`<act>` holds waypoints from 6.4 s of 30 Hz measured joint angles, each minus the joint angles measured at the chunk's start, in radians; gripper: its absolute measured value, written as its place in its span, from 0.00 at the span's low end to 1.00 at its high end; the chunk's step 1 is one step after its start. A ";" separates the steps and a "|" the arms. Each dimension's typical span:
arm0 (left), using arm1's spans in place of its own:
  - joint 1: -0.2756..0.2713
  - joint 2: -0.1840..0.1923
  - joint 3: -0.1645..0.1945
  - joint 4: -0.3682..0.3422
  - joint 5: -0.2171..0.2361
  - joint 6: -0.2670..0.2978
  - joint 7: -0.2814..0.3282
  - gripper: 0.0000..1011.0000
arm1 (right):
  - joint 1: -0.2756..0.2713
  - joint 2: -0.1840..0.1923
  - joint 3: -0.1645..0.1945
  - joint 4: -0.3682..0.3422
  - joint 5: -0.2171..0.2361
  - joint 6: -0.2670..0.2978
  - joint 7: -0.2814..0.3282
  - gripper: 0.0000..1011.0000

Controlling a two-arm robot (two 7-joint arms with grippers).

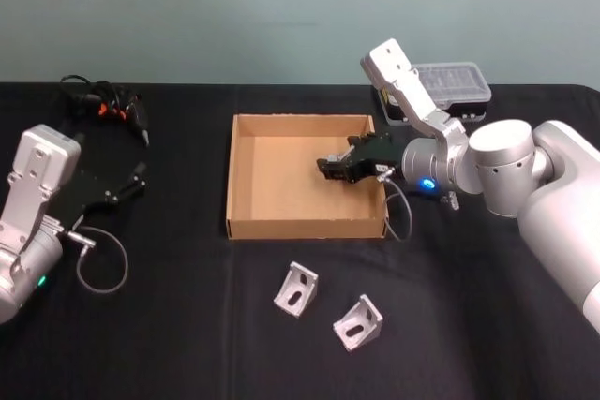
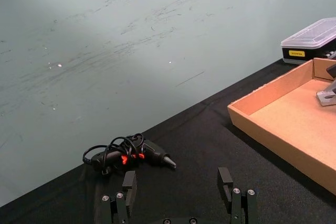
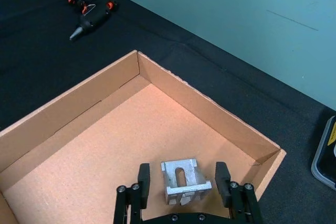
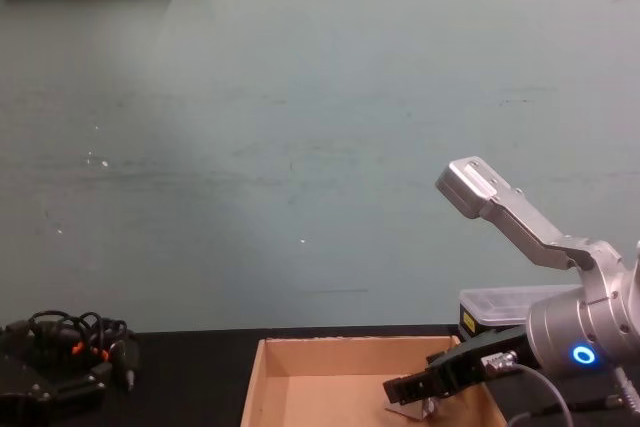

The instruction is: Use one hand to pick up the angle iron from the table and place it into the box.

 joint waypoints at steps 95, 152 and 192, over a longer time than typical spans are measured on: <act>0.000 0.000 0.000 0.000 0.000 0.000 0.000 1.00 | -0.565 0.481 0.014 -1.058 0.193 0.479 -0.074 0.99; 0.000 0.000 0.000 0.000 0.000 0.000 0.000 1.00 | -0.553 0.443 0.015 -1.029 0.172 0.487 -0.069 0.23; 0.000 0.000 0.000 0.000 0.000 0.000 0.000 1.00 | -0.480 0.424 0.051 -1.049 0.126 0.455 -0.073 0.06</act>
